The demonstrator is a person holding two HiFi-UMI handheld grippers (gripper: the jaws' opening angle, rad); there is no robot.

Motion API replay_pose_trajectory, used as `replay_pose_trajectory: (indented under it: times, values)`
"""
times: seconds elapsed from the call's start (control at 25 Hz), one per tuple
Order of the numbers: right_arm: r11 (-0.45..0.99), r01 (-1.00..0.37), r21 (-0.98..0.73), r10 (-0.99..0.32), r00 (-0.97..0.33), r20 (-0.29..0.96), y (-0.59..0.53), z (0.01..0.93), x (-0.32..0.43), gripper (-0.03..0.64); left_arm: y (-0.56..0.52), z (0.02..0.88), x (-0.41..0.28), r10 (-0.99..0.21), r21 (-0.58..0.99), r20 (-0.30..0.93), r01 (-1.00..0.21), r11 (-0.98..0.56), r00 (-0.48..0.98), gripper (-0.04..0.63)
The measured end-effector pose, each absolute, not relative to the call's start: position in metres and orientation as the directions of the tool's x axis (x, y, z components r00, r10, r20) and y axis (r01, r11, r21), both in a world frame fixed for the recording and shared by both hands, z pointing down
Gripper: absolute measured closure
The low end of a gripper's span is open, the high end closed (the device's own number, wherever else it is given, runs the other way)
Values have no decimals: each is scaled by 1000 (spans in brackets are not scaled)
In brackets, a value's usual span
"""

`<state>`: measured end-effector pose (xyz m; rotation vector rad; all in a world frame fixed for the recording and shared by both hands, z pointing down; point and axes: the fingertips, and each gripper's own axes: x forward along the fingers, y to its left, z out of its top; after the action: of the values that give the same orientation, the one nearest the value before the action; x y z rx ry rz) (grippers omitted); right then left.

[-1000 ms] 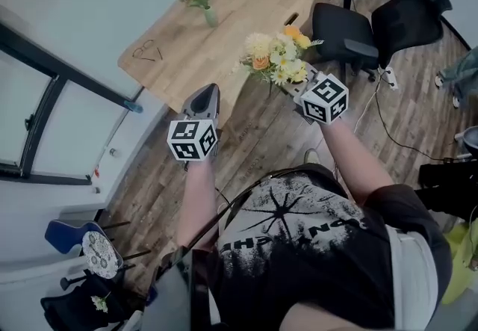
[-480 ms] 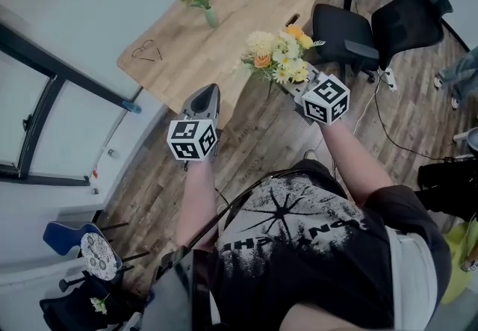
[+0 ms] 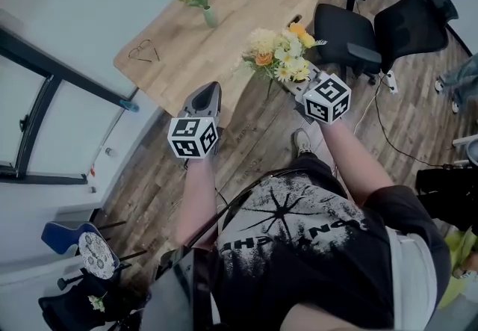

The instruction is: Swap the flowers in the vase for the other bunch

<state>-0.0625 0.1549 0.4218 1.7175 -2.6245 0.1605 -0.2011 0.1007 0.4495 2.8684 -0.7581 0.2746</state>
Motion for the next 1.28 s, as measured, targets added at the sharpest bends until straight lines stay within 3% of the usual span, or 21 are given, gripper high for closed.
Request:
replay_pose_trajectory:
  times: [1.28]
  values:
    - [677,-728,-103,-726,-685,69,-16,426,120,532,-34,449,-33,-736,128,229,-769,-626,638,581]
